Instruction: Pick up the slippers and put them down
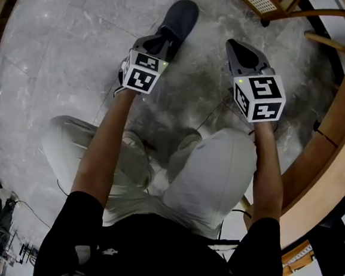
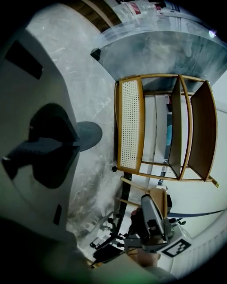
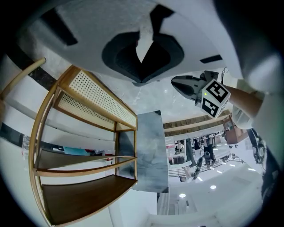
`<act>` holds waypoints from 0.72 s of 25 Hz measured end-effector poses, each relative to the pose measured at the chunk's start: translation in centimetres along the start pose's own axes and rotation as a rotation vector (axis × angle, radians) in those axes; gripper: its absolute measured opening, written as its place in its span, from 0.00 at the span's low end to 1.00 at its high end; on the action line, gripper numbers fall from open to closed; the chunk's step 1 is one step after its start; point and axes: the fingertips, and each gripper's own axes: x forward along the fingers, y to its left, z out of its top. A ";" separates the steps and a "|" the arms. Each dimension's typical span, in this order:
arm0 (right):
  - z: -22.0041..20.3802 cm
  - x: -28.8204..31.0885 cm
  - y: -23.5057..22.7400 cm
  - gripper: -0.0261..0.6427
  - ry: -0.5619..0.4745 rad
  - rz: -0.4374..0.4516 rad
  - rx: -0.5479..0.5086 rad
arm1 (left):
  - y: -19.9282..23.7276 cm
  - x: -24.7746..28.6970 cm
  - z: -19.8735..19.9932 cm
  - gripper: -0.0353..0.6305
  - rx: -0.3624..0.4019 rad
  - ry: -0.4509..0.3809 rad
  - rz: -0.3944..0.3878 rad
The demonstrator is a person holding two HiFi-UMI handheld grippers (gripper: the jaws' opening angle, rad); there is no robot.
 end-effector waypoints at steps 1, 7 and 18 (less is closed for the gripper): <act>0.3 -0.1 0.0 0.04 -0.001 -0.003 0.001 | 0.1 -0.2 0.8 0.09 0.005 -0.016 -0.002; 1.8 -1.6 -0.4 0.04 -0.005 -0.022 0.032 | -0.6 -1.8 4.5 0.07 0.045 -0.060 -0.020; 5.5 -6.5 0.1 0.04 0.045 -0.007 0.093 | -2.3 -7.3 9.9 0.06 0.085 -0.069 -0.037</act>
